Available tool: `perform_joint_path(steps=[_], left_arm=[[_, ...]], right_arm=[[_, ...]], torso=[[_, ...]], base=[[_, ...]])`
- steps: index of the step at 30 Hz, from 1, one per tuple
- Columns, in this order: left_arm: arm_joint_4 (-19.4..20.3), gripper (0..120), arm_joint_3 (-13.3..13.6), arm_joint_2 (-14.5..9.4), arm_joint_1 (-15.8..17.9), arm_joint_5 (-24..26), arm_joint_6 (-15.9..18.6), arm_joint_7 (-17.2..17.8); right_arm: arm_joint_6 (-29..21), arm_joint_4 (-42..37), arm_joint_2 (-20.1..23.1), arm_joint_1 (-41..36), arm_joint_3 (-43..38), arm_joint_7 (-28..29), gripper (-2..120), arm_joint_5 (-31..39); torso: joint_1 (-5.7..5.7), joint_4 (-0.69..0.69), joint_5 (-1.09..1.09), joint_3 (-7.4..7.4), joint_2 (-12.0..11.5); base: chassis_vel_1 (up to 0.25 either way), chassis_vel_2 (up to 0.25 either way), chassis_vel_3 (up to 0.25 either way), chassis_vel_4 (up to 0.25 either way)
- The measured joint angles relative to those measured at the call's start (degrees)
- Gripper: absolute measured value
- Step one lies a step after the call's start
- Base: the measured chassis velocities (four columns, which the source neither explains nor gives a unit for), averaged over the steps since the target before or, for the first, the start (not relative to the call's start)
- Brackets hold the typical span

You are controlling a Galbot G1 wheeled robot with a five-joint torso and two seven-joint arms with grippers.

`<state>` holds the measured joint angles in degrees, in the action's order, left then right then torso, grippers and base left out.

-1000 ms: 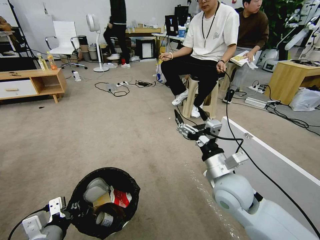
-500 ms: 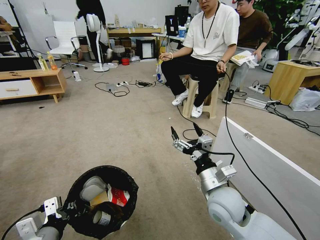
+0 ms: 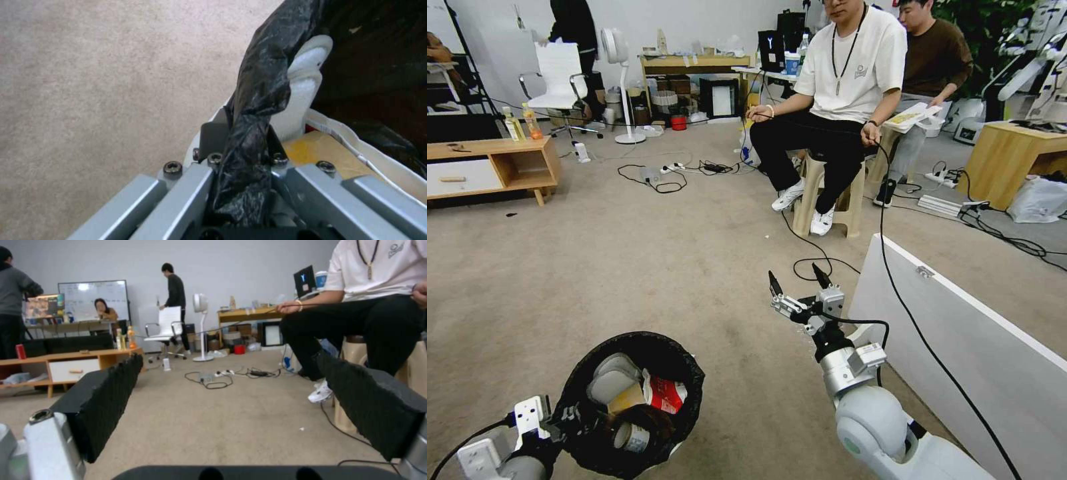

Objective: Pick up the trash bin and place the garbage on the floor into it.

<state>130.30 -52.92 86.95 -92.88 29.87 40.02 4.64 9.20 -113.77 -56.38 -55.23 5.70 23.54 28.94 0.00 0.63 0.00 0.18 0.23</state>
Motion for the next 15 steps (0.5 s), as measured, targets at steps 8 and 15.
perform_joint_path(steps=[8, 15], left_arm=[[0.82, 2, -0.59, 0.15, -0.29, 0.39, 0.04, 0.04], [1.07, 2, -1.22, 0.18, -0.47, 0.52, 0.06, 0.06]], right_arm=[[0.15, -0.11, -0.44, 0.22, -0.35, -0.04, 100, -0.51], [0.03, -1.52, -0.44, 0.05, -1.19, -0.02, 100, -0.9]], torso=[[0.0, -0.01, 0.0, 0.0, 0.0], [0.0, -0.02, 0.0, 0.0, 0.0]], base=[[0.037, 0.04, 0.032, 0.038], [0.084, 0.085, 0.097, 0.097]])
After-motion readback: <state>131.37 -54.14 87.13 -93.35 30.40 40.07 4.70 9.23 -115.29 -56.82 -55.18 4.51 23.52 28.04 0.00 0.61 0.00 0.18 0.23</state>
